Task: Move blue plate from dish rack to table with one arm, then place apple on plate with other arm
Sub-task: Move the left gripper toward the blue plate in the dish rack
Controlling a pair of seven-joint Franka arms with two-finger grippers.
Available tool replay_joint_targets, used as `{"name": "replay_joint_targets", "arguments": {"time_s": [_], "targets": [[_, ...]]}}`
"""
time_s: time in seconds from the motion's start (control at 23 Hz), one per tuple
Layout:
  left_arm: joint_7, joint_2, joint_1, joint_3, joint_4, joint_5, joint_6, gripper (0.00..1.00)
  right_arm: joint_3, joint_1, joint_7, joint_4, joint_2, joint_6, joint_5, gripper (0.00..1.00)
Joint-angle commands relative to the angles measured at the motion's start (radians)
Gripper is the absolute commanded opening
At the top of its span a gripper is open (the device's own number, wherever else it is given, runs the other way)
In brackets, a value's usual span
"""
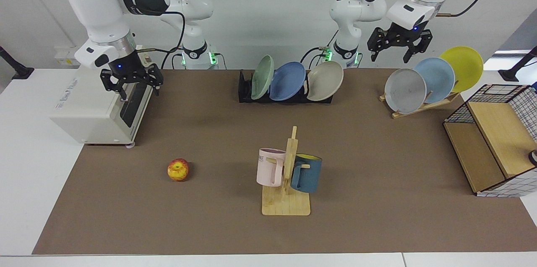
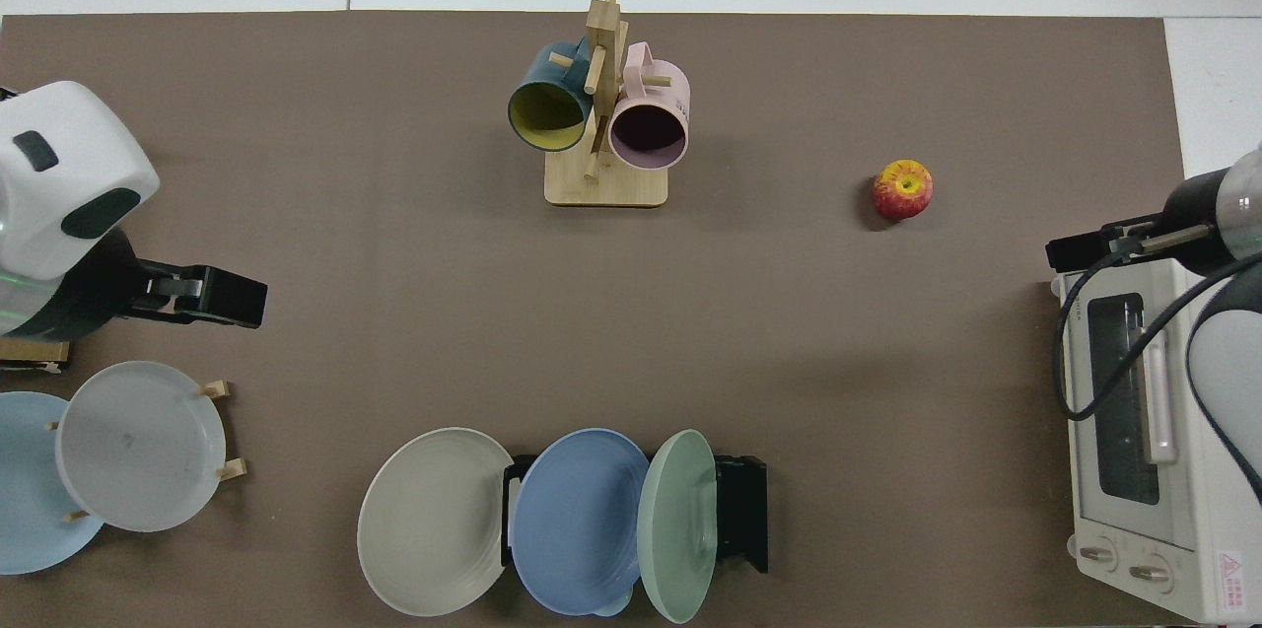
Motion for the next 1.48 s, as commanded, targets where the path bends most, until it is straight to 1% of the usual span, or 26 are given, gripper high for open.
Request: {"name": "replay_joint_targets", "arguments": {"time_s": [0.0,0.74,0.83,0.96,1.13,1.35,1.43], "targets": [[0.009,-0.029,0.000,0.002,-0.032,0.000,0.000,1.00,0.004,-0.003,0.003,-0.001,-0.009,0.002,-0.019,1.00],[-0.004,-0.033,-0.006,-0.012,-0.034,-0.003,-0.006,1.00,0.004,-0.005,0.003,-0.003,-0.009,0.000,-0.019,1.00],[-0.006,-0.055,-0.008,-0.022,-0.073,-0.009,0.008,1.00,0.004,-0.003,0.003,-0.003,-0.009,0.000,-0.019,1.00],[-0.007,-0.116,-0.010,-0.033,-0.162,-0.028,0.031,1.00,0.004,-0.003,0.001,-0.003,-0.009,-0.003,-0.019,1.00],[-0.007,-0.202,-0.010,-0.035,-0.293,-0.100,0.104,1.00,0.004,-0.002,0.003,-0.003,-0.009,0.000,-0.019,1.00],[-0.007,-0.233,-0.037,-0.036,-0.356,-0.157,0.141,1.00,0.003,-0.016,0.003,-0.003,-0.009,-0.001,-0.020,1.00],[-0.007,-0.240,-0.046,-0.038,-0.402,-0.204,0.198,1.00,0.000,-0.019,0.003,-0.003,-0.009,-0.007,-0.028,1.00]]}}
